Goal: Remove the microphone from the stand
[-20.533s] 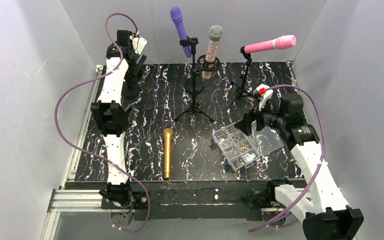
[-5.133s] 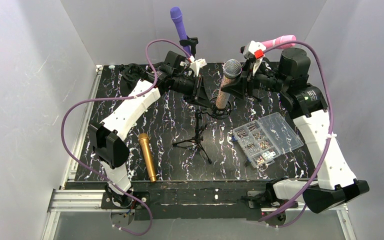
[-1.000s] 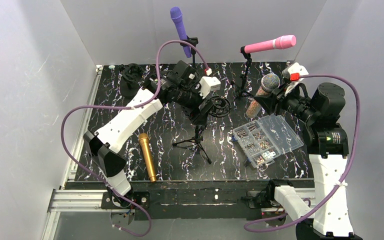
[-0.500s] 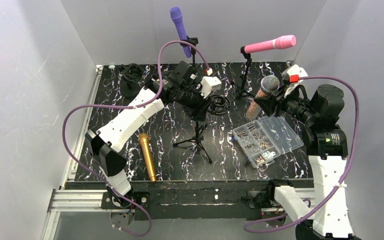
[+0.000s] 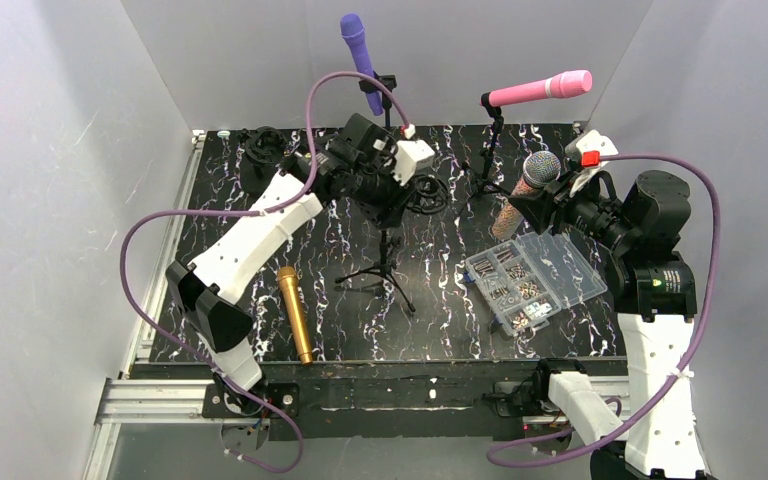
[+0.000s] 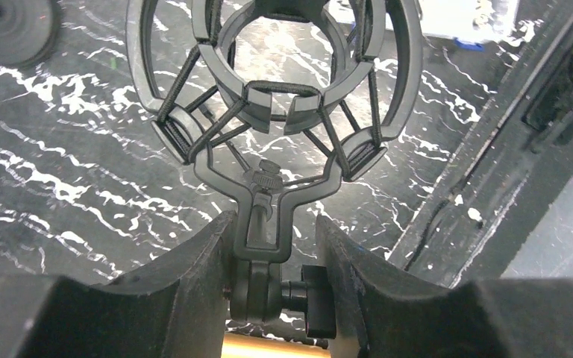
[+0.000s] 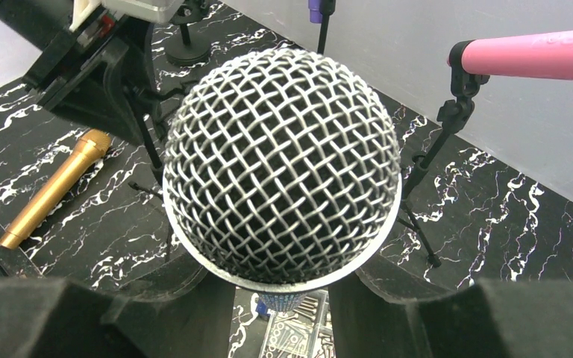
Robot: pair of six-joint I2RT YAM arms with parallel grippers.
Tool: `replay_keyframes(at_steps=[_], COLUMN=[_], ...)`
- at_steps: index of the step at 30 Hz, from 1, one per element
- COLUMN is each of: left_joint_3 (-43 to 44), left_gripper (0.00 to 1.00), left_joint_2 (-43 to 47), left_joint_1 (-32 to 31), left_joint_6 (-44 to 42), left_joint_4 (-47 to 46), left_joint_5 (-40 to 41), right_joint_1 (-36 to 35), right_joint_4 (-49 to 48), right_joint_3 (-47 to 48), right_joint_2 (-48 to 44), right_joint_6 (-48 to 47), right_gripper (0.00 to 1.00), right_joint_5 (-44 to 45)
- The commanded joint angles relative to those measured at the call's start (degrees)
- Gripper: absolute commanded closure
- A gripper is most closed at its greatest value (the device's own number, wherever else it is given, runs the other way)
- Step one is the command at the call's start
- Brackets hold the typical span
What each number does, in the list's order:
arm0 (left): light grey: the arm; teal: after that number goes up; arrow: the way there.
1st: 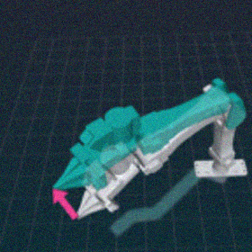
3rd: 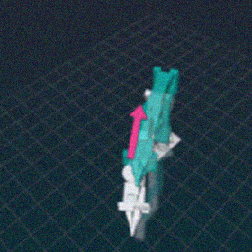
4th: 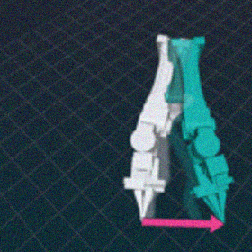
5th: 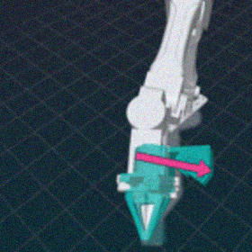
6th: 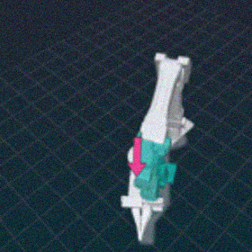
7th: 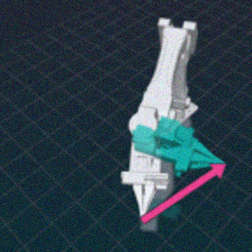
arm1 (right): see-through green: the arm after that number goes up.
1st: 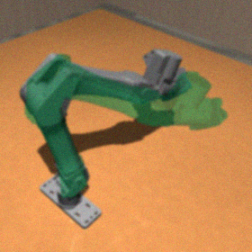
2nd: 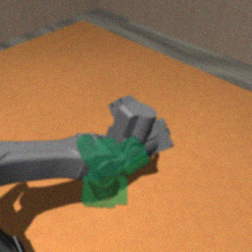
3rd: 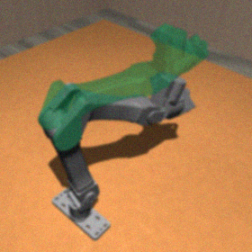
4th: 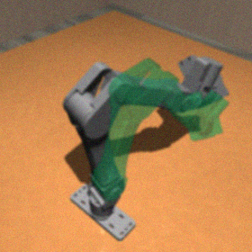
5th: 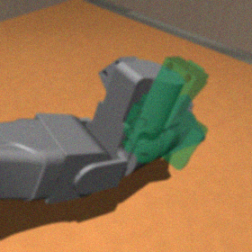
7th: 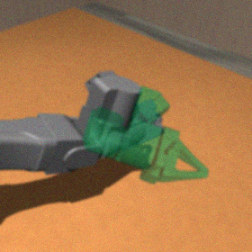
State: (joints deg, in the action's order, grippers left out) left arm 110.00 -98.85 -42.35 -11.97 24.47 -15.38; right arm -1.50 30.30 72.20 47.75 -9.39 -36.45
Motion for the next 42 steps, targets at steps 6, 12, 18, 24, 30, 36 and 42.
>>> replay_keyframes(at_steps=[6, 12, 18, 24, 30, 36, 42], left_joint_3=[4.9, 6.7, 8.6, 10.4, 18.2, 19.0, 19.1], left_gripper=[1.0, 1.0, 1.0, 1.0, 1.0, 1.0, 1.0], left_joint_2=[4.3, 3.6, 1.4, -2.6, -10.3, -13.4, -14.5], left_joint_1=[12.1, 21.8, 27.5, 30.1, 30.1, 30.1, 30.1], left_joint_6=[7.1, 13.9, 16.0, 19.5, 19.7, 18.0, 17.3], left_joint_4=[-5.1, -10.3, -13.5, -17.9, -15.7, -18.7, -20.6], left_joint_5=[3.7, 1.9, 2.0, 7.5, 10.4, 11.9, 12.2], right_joint_1=[0.3, 0.3, 0.4, 0.4, 0.5, 0.5, 0.6], right_joint_4=[-2.5, -2.6, -2.8, -3.0, -2.8, -2.9, -2.8], right_joint_3=[0.6, 0.4, 0.6, 0.8, 1.0, 0.9, 0.5], right_joint_2=[-0.5, -0.4, 0.1, 0.6, 0.9, 1.4, 1.3], right_joint_6=[0.3, 0.3, 0.3, 0.6, 0.5, 0.5, 0.4], right_gripper=[0.99, 0.99, 0.99, 0.99, 0.99, 0.99, 0.99], right_joint_5=[-1.1, -1.1, -1.2, -1.5, -1.3, -1.3, -1.2])
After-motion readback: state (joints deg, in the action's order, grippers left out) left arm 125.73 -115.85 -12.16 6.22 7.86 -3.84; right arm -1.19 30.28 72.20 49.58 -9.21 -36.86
